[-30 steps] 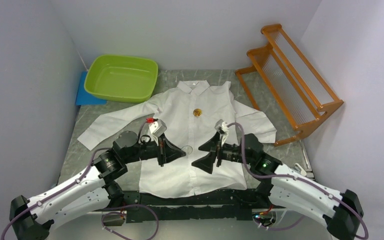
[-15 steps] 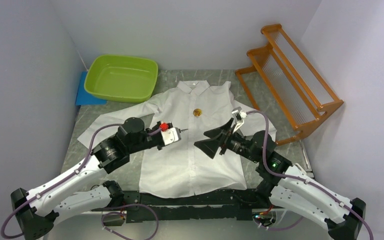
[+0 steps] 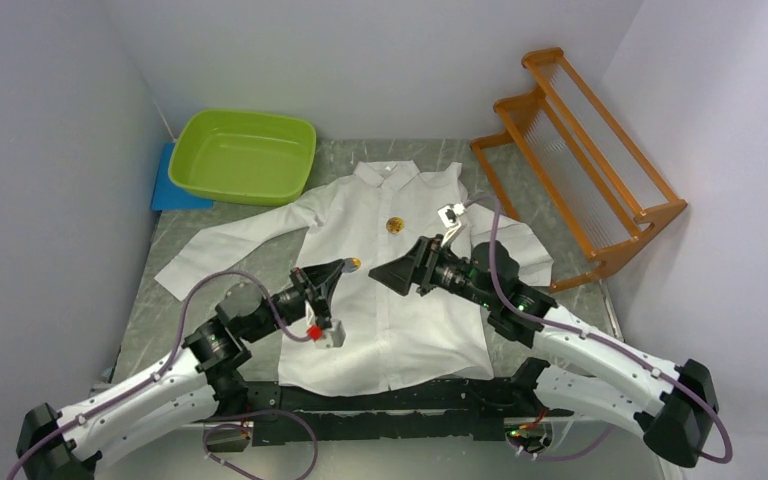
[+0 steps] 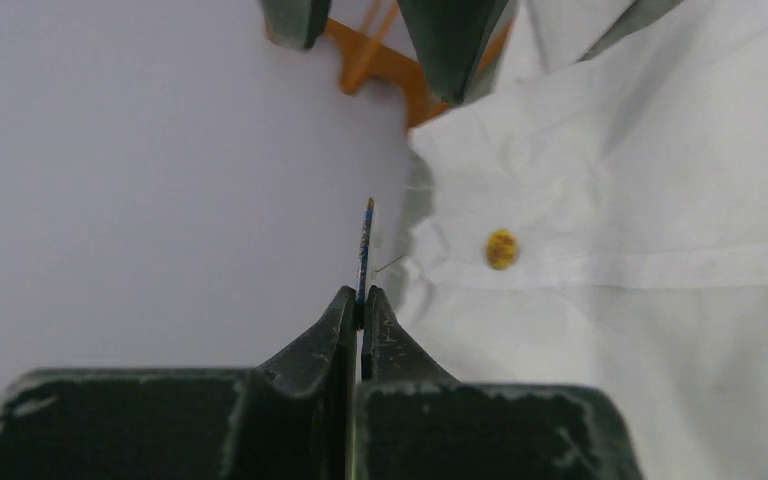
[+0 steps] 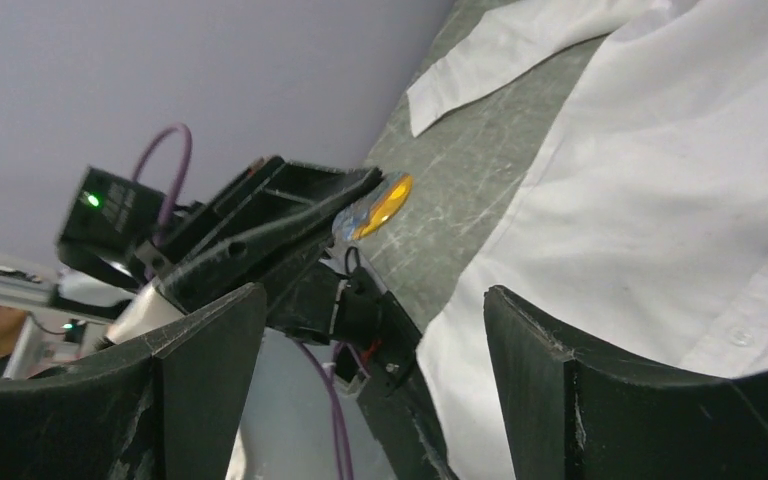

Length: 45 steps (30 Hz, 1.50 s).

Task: Pin the brooch onto the clothing
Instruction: Adjust the brooch.

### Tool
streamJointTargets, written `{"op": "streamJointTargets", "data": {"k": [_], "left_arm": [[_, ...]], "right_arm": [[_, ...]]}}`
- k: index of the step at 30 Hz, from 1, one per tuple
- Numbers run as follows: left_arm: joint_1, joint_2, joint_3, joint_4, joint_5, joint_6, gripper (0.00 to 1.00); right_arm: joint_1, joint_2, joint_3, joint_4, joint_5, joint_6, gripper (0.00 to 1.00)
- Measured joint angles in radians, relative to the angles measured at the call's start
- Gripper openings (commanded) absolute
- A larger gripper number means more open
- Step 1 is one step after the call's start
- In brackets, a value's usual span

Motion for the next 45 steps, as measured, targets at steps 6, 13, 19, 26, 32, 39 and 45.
{"op": "streamJointTargets", "data": {"k": [6, 13, 19, 26, 32, 39, 45], "left_arm": [[0.0, -0.117, -0.107, 0.071, 0.01, 0.183, 0.03], [0.0, -0.12, -0.107, 0.08, 0.027, 0.257, 0.03], [0.0, -0.126, -0.107, 0.062, 0.037, 0.272, 0.03], [0.0, -0.131, -0.107, 0.049, 0.036, 0.275, 0.03], [0.0, -0.137, -0.107, 0.043, 0.035, 0.283, 0.03], [0.0, -0.139, -0.107, 0.028, 0.038, 0.283, 0.03], [0.0, -0.144, -0.107, 0.019, 0.038, 0.286, 0.03]], "right_arm": [[-0.001, 0.137, 0.04, 0.106, -0.079, 0.092, 0.7], [-0.001, 0.257, 0.044, 0.241, -0.179, 0.184, 0.5], [-0.001, 0.293, 0.044, 0.313, -0.195, 0.234, 0.34], [-0.004, 0.346, 0.044, 0.348, -0.206, 0.264, 0.23], [-0.006, 0.348, 0.044, 0.357, -0.206, 0.278, 0.28], [-0.014, 0.348, 0.044, 0.364, -0.205, 0.273, 0.44], [-0.019, 0.348, 0.044, 0.364, -0.206, 0.274, 0.22]]}}
